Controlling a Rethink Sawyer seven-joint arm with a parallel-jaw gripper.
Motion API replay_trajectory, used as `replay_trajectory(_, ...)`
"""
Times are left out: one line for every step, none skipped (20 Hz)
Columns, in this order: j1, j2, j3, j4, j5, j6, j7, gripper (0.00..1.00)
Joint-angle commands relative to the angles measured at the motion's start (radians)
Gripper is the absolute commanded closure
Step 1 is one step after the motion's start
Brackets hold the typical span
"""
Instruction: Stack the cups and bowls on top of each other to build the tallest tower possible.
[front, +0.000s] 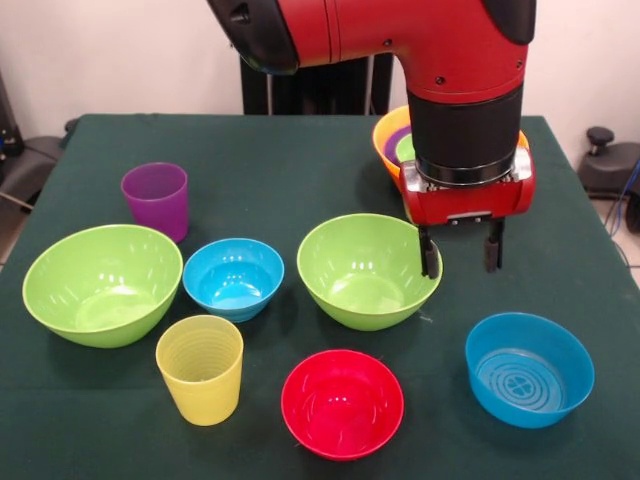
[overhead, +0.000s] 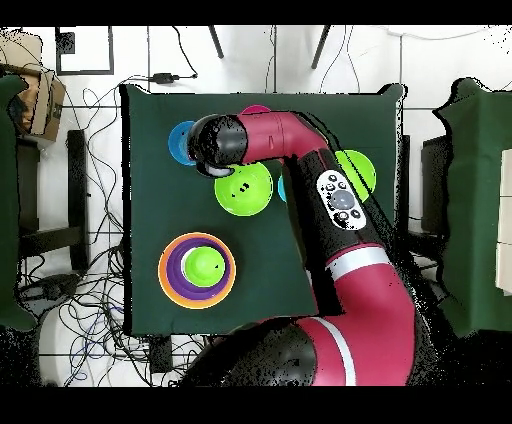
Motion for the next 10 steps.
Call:
replay_trajectory(-0.024,-0.026,0.024,0.042,-0.047,0.017,-0.183,0.00)
replay_trajectory(-0.027,-0.023,0.024,0.045,-0.049,0.011,-0.184,0.00)
replay_trajectory(-0.025,-0.008,0.027,0.015,-0.050,0.024,-0.193,0.00)
replay_trajectory(-0.027,0.001,0.027,0.013,-0.054,0.014,-0.195,0.00)
replay_trajectory(-0.030,0.009,0.027,0.017,-0.058,0.000,-0.194,0.00)
replay_trajectory(-0.031,0.017,0.027,0.018,-0.064,-0.013,-0.193,0.00)
replay_trajectory(-0.036,0.022,0.027,0.030,-0.070,-0.034,-0.189,0.00)
replay_trajectory(-0.037,0.030,0.026,0.033,-0.076,-0.048,-0.188,0.00)
replay_trajectory(-0.039,0.038,0.026,0.035,-0.082,-0.062,-0.187,0.00)
replay_trajectory(-0.041,0.045,0.025,0.037,-0.088,-0.075,-0.186,0.00)
